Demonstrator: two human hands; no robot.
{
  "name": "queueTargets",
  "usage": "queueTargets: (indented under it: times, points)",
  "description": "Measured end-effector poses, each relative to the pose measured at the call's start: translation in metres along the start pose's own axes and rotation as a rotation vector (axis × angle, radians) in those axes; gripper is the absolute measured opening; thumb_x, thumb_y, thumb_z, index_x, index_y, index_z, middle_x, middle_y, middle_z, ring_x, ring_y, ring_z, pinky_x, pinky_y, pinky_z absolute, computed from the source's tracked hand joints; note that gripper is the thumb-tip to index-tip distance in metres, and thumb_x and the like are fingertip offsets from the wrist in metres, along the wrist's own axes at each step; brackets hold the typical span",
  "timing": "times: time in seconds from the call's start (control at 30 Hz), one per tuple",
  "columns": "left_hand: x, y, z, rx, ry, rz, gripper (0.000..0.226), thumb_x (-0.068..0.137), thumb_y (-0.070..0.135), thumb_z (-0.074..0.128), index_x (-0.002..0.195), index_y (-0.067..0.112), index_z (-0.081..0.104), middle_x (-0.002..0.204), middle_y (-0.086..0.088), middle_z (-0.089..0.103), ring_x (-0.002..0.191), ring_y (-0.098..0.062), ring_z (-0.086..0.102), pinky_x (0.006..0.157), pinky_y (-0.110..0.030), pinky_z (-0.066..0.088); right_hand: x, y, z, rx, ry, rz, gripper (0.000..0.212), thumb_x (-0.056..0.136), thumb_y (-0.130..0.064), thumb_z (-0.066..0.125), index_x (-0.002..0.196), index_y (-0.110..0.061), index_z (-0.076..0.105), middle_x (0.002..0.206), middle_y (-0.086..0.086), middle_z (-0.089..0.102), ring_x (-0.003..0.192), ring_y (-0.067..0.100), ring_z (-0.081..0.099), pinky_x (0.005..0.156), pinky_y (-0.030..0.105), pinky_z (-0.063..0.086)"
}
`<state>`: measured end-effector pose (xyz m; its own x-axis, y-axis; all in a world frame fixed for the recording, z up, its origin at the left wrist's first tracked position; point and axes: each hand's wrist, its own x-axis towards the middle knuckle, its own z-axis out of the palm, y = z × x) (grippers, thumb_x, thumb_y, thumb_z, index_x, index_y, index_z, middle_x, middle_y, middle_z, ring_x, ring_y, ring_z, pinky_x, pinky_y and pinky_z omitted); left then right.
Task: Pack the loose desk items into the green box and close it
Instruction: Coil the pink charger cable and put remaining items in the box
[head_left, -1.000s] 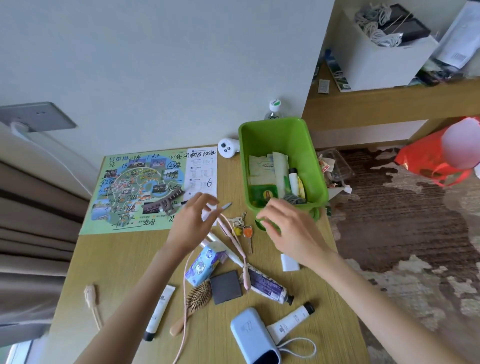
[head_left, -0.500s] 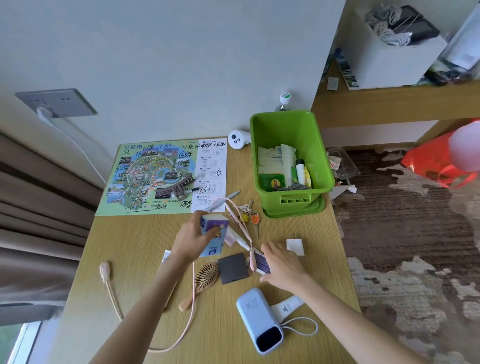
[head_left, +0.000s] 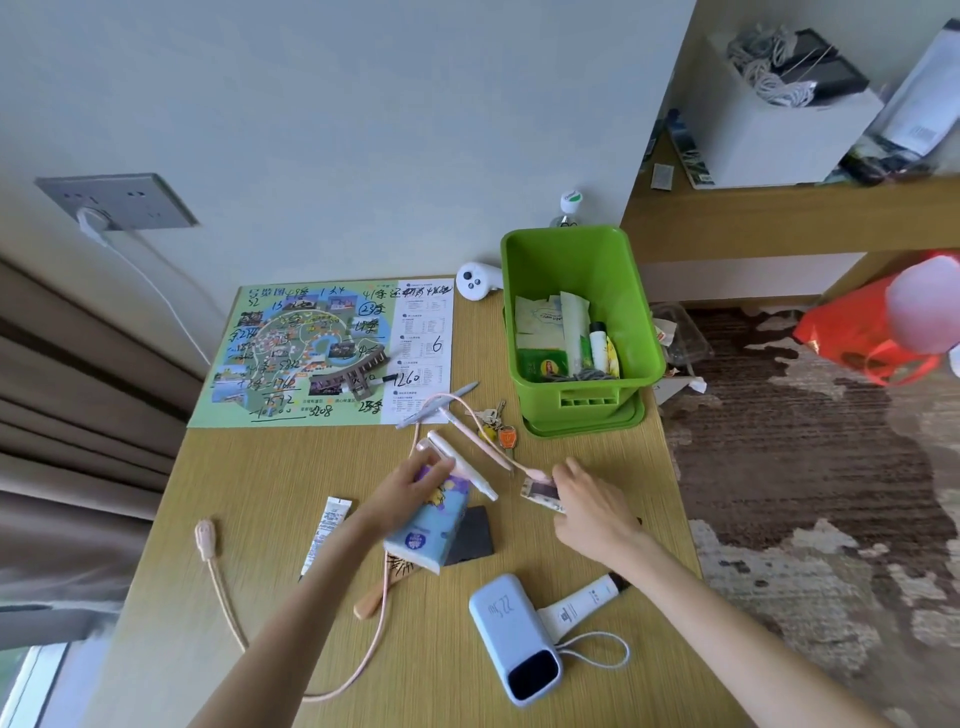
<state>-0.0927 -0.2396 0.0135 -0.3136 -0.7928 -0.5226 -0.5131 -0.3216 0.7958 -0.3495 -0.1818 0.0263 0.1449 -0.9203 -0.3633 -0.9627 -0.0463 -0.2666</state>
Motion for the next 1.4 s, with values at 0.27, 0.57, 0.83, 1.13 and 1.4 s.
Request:
queueTargets:
  times: [0.27,0.57,0.83,1.13,1.4]
  points:
    - [-0.002,-0.001,0.032,0.904,-0.064,0.011,0.077,0.072,0.071,0.064,0.129,0.026,0.041,0.109,0.001,0.062,0.094,-0.019,0.061,0.076,-0.031,0.050,0.004,0.037,-0.021,0.053,0.096,0.145,0.041,0.089,-0.013,0.062,0.127,-0.004,0.051,0.122,0.007,0.052,0.071,0.012,0.058,0.047,0.015,0.036]
    - [-0.005,0.018,0.075,1.226,-0.085,-0.093,0.099,0.069,0.056,0.075,0.144,0.014,0.026,0.129,-0.013,0.045,0.109,-0.028,0.055,0.083,-0.035,0.049,0.004,0.032,0.011,-0.002,0.068,0.291,0.073,0.086,-0.042,0.068,0.142,-0.007,0.037,0.153,0.017,0.029,0.088,0.021,0.069,0.049,0.019,0.044]
    - [-0.004,0.012,0.082,1.204,-0.059,-0.083,0.096,0.070,0.044,0.077,0.144,0.010,0.026,0.137,-0.017,0.036,0.108,-0.030,0.057,0.080,-0.034,0.050,-0.010,0.033,0.020,0.141,0.055,-0.011,0.042,0.085,-0.028,0.071,0.119,-0.012,0.051,0.118,-0.005,0.048,0.076,0.015,0.060,0.058,0.022,0.051]
    - [-0.012,0.014,0.074,1.117,0.045,-0.018,0.078,0.073,0.051,0.070,0.135,0.016,0.037,0.122,-0.011,0.048,0.090,-0.029,0.062,0.063,-0.032,0.047,-0.045,0.039,0.034,-0.151,-0.326,-0.252,0.055,0.071,-0.026,0.083,0.116,-0.011,0.056,0.112,-0.001,0.055,0.100,0.018,0.056,0.083,0.032,0.049]
    - [-0.020,0.022,0.055,0.990,0.149,-0.010,0.064,0.071,0.059,0.067,0.115,0.017,0.046,0.110,-0.007,0.057,0.084,-0.024,0.062,0.060,-0.031,0.048,-0.060,0.040,0.040,-0.127,-0.175,-0.177,0.022,0.080,-0.011,0.065,0.097,-0.014,0.052,0.098,0.000,0.054,0.089,0.016,0.053,0.069,0.026,0.040]
